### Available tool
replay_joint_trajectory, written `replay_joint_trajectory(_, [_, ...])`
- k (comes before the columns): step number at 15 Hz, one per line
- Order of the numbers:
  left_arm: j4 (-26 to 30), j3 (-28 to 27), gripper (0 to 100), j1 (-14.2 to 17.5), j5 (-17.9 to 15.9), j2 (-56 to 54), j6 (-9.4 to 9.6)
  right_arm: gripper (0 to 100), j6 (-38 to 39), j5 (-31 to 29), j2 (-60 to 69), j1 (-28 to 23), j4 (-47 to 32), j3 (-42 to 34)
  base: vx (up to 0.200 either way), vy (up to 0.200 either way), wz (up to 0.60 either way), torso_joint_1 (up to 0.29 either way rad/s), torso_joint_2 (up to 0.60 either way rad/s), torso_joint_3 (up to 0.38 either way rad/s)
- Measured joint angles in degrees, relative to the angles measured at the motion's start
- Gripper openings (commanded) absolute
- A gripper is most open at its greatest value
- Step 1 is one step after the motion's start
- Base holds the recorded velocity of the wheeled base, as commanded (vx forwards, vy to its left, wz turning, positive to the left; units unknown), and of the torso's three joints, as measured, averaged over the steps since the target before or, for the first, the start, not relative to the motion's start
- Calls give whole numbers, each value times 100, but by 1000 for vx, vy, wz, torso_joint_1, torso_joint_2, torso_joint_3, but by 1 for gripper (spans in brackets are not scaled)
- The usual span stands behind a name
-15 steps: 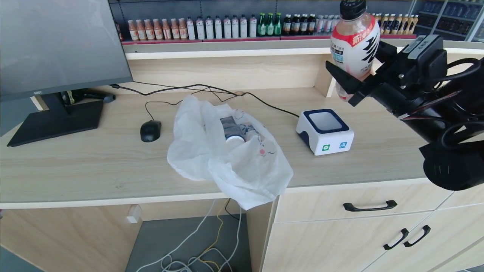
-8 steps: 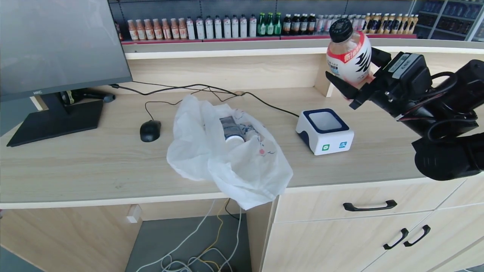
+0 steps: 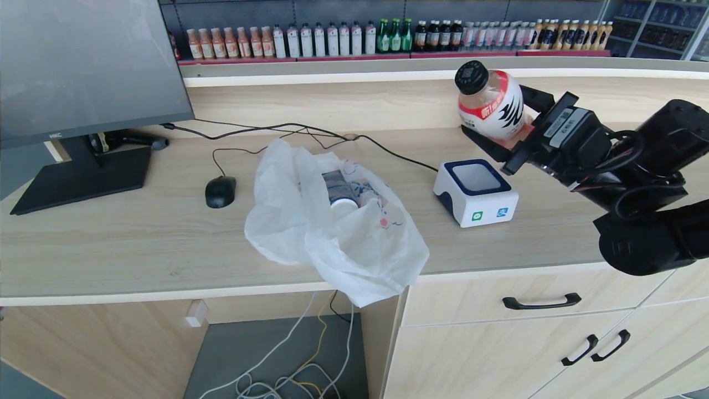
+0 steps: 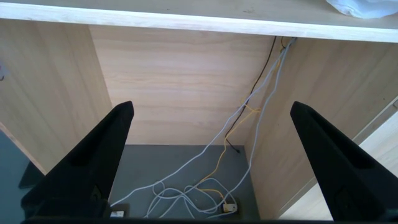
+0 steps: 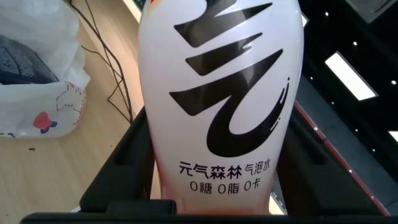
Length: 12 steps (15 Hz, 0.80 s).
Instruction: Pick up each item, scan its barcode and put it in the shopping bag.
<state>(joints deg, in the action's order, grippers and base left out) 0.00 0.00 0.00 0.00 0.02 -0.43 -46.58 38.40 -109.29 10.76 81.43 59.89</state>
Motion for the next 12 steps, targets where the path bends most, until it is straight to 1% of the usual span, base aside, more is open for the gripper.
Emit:
replay_joint_trajectory(2, [0, 0, 100, 0, 0, 0, 0, 0, -112, 49, -16, -18, 24, -30, 0, 0, 0, 0, 0, 0])
replay_joint_trajectory(5, [0, 0, 100, -2, 0, 0, 0, 0, -222, 422, -80, -29, 180, -39, 0, 0, 0, 0, 0, 0])
replay_joint_trajectory(7, [0, 0, 100, -5, 0, 0, 0, 0, -238, 785, -154, -68, 268, -39, 0, 0, 0, 0, 0, 0])
replay_joint_trajectory(12, [0, 0, 100, 0, 0, 0, 0, 0, -318, 1143, -240, -369, 304, 16, 0, 0, 0, 0, 0, 0])
